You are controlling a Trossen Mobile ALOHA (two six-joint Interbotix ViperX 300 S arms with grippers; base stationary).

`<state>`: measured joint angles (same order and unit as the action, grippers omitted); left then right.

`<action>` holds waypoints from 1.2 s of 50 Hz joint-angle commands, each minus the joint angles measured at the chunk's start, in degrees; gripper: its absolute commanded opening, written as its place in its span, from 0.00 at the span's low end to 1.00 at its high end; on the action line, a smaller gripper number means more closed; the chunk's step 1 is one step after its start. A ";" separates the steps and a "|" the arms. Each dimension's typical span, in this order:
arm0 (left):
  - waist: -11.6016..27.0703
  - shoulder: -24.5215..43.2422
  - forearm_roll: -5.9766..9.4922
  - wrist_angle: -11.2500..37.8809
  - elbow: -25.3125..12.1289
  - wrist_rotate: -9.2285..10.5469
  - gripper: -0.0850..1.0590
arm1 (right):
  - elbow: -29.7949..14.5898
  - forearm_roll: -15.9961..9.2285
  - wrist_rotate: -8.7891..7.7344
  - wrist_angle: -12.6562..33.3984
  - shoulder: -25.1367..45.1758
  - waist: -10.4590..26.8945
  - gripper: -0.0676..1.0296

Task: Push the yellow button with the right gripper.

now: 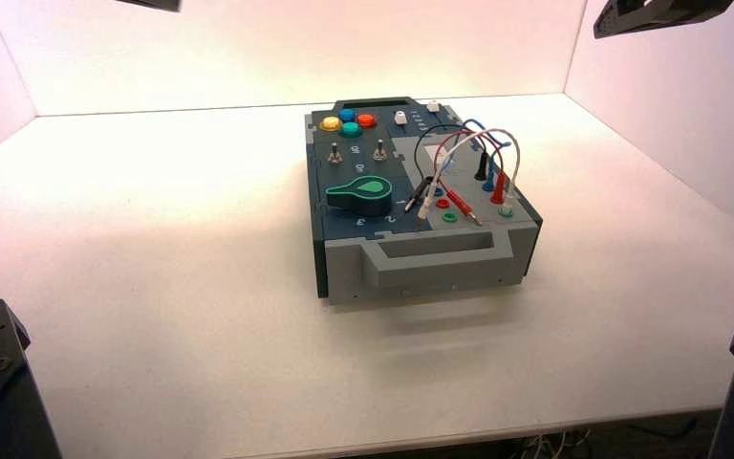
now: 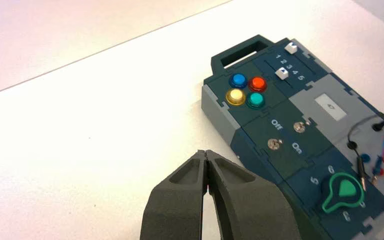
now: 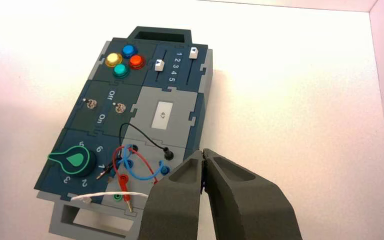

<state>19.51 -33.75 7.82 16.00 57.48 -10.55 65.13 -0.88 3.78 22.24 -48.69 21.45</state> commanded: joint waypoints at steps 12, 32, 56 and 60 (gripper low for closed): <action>1.14 20.74 0.53 1.41 -13.71 0.00 0.05 | -1.93 -0.26 0.09 -0.26 0.88 0.18 0.04; 9.14 37.71 0.53 2.90 -27.95 0.00 0.05 | -2.02 -0.26 0.09 0.00 1.05 0.18 0.04; 9.76 47.55 0.44 4.75 -35.60 -0.18 0.05 | -2.02 -0.26 0.18 0.09 1.49 0.18 0.04; 9.76 48.43 0.44 4.83 -36.04 -0.18 0.05 | -2.02 -0.26 0.18 0.09 1.49 0.18 0.04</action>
<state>29.27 15.21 8.26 21.01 23.29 -10.55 65.04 -0.97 3.78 22.59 -47.37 21.36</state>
